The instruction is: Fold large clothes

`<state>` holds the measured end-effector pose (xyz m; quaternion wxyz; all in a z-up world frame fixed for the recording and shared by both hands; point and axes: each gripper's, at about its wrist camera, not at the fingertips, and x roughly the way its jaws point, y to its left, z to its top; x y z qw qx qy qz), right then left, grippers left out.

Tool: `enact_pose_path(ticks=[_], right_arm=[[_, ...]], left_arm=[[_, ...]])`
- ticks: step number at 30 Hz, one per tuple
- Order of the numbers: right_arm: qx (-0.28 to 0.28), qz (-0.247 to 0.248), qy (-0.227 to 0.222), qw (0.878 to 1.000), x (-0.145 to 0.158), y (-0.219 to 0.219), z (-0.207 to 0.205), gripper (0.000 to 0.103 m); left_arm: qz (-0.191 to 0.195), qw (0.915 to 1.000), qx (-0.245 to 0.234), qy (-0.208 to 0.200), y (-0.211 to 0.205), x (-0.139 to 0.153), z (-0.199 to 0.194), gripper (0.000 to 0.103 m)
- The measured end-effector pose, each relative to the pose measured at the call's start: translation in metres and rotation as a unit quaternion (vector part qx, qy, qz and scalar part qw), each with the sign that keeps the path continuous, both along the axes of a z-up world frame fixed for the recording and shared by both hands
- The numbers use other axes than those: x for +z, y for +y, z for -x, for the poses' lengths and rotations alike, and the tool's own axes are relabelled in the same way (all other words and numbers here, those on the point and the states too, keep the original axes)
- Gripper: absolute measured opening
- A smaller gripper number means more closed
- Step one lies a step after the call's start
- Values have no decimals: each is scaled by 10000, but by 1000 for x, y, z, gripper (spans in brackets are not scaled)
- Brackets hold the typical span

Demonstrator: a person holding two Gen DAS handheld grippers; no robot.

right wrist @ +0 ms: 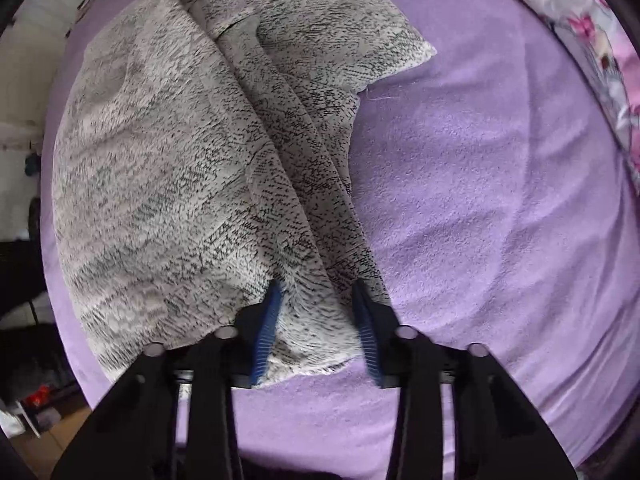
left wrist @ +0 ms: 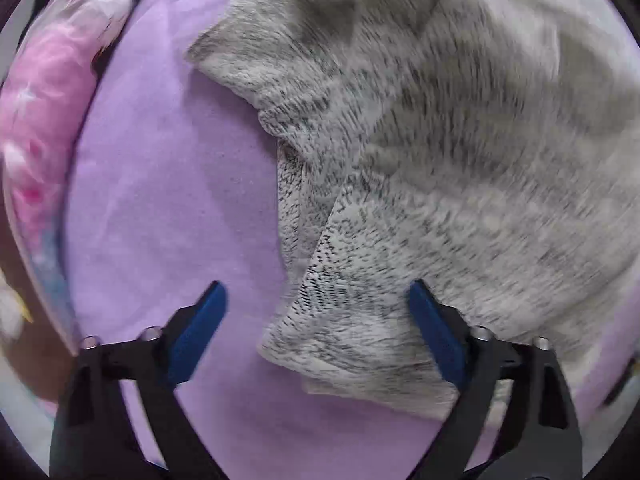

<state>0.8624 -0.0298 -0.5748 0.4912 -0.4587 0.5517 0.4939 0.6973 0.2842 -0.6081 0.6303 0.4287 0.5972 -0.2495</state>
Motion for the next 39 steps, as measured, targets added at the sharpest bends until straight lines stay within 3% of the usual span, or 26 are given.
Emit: enact_pose_path(ticks=[2, 3, 5, 9, 13, 16, 18, 20, 22, 23, 24, 25, 28, 30, 32, 33, 35, 39], right_arm=[[40, 17, -30, 10000, 3, 2, 2, 19], [127, 35, -85, 9999, 5, 2, 4, 18], [198, 73, -178, 9996, 7, 1, 4, 17], [-138, 36, -224, 9996, 10, -5, -7, 16], [-545, 95, -329, 9979, -10, -19, -19, 17], [-707, 122, -477, 9963, -32, -8, -14, 17], [-795, 74, -559, 9952, -39, -9, -8, 19], [-892, -14, -686, 9936, -41, -12, -7, 22], [-1053, -161, -878, 9904, -33, -16, -3, 38], [-1106, -263, -1050, 9880, -26, -20, 1, 54], [-1176, -371, -1143, 9858, -19, -24, 4, 77], [-1253, -559, -1130, 9841, -8, -31, 9, 82], [-1656, -988, -996, 9762, 16, -53, 20, 83], [-2142, -1306, -828, 9645, 28, -72, 31, 83], [-2447, -1426, -767, 9560, 42, -89, 25, 83], [-2544, -1412, -776, 9536, 42, -92, 29, 83], [-2656, -1351, -751, 9516, 39, -102, 40, 83], [-3113, -1217, -376, 9417, 36, -143, 69, 83]], left_arm=[[-88, 9998, 35, 172, 0, -5, -4, 70], [-133, 9995, 90, 255, 0, -7, -6, 57], [-198, 9990, 151, 362, 2, -9, -14, 42], [-164, 9979, 523, 352, 17, -12, -28, 38], [-204, 9947, 978, 244, 47, -20, -26, 38], [-237, 9923, 1210, 145, 56, -27, -28, 45], [-300, 9905, 1342, -53, 66, -32, -34, 64], [-212, 9884, 1470, -332, 80, -28, -38, 74], [-10, 9869, 1518, -544, 94, -18, -32, 85], [67, 9846, 1595, -717, 100, -10, -28, 96], [122, 9823, 1692, -797, 104, -5, -24, 97], [182, 9791, 1875, -772, 108, -2, -18, 97], [923, 9632, 2429, -694, 119, 18, 9, 97], [1449, 9495, 2586, -1025, 122, 40, 28, 97], [1870, 9244, 3100, -1204, 128, 46, 46, 97], [2211, 9051, 3434, -1183, 132, 48, 57, 97], [2687, 8744, 3871, -1157, 137, 52, 76, 97], [3070, 8329, 4520, -881, 112, 42, 109, 97]])
